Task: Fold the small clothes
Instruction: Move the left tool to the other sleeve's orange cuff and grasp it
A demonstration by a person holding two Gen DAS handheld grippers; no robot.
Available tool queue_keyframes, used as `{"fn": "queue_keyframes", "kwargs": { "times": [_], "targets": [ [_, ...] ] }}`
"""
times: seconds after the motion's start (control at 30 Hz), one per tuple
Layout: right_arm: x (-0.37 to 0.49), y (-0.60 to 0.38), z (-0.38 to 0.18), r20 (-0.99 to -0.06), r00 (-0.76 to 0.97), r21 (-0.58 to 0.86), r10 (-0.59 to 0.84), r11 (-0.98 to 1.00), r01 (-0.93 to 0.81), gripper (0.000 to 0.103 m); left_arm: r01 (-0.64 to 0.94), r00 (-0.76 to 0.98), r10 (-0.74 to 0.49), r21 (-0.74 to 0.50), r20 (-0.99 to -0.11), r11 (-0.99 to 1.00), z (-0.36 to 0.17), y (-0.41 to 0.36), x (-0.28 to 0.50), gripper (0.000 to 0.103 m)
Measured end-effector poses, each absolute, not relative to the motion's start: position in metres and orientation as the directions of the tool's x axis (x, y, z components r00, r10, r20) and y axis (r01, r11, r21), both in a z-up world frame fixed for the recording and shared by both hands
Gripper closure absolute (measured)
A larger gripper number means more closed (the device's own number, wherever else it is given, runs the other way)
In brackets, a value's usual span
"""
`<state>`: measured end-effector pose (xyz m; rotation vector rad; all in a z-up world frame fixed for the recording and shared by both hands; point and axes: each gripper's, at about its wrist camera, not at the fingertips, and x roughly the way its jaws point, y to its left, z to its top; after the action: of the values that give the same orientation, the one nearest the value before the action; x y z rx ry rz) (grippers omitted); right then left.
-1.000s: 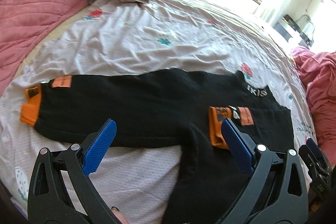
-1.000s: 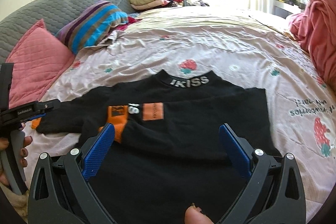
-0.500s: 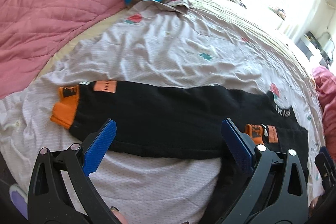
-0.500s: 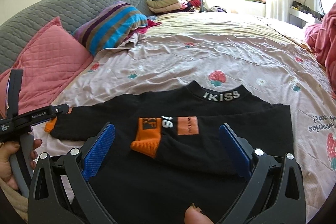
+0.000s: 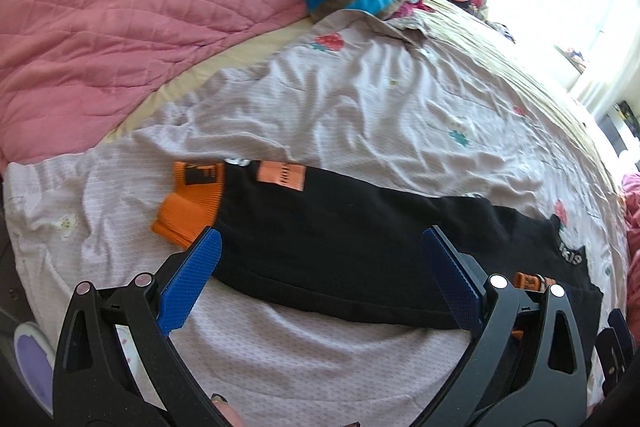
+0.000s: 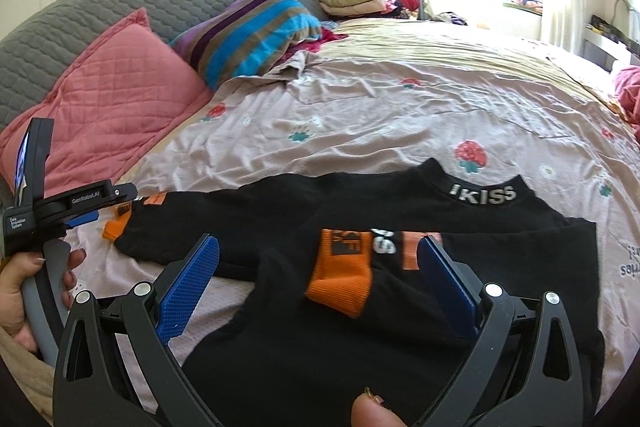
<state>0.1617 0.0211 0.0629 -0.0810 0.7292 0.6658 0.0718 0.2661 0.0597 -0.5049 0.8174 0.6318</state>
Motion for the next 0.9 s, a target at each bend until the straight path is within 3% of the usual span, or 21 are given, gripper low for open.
{"fn": "queue_keyframes", "kwargs": {
  "times": [0.47, 0.9],
  "targets": [
    [0.164, 0.081, 0.042, -0.680, 0.469, 0.162, 0.564, 0.739, -0.654, 0.004, -0.798, 0.460, 0.353, -0.206, -0.815, 0.566, 0.042, 0.302, 0.051, 0.009],
    [0.160, 0.123, 0.012, -0.728, 0.404, 0.134, 0.554, 0.693, -0.708, 0.004, -0.849, 0.400, 0.305, -0.225, -0.864, 0.477, 0.008, 0.322, 0.046, 0.009]
  ]
}}
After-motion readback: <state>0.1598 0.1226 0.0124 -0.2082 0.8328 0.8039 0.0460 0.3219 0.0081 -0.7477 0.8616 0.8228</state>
